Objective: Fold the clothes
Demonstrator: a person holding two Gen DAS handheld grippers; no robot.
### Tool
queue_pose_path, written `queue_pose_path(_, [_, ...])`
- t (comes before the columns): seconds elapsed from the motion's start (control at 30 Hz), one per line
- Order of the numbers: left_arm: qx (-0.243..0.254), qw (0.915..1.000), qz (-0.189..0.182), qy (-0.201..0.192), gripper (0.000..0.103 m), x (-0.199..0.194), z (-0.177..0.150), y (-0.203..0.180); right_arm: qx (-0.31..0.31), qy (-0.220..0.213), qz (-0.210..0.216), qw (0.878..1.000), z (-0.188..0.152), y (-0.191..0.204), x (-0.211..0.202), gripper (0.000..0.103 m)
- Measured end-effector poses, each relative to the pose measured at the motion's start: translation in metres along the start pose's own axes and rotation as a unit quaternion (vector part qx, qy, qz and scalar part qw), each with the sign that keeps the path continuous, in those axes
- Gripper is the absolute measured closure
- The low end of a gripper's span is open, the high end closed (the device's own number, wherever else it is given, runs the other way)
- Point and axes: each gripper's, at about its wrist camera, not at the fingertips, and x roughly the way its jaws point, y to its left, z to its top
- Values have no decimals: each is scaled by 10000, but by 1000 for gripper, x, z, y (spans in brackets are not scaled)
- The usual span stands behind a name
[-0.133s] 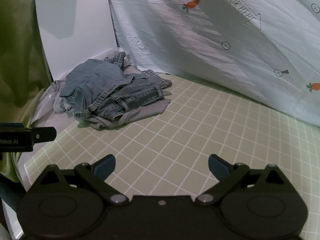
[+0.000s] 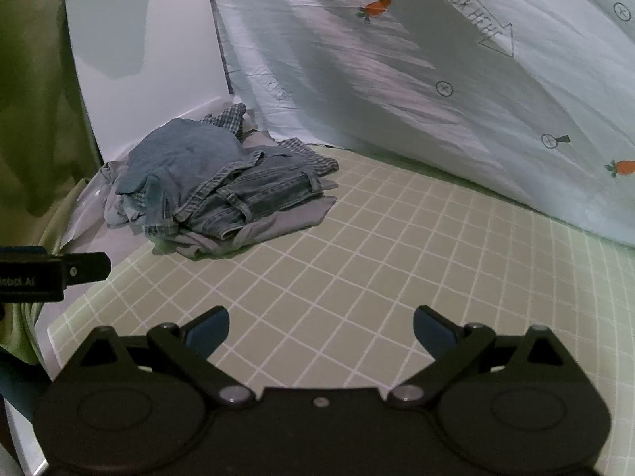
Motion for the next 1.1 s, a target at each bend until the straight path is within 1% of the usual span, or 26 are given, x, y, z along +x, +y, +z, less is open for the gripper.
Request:
queue_pose_path(0.47, [-38,10000,8,40,0,1,4,-4,37,45,45,10000,0,-5,-1,3])
queue_pose_path(1.1, [5,10000,37,18,0,-1,0,-4,52,58,80,9999,-1,-3,0,3])
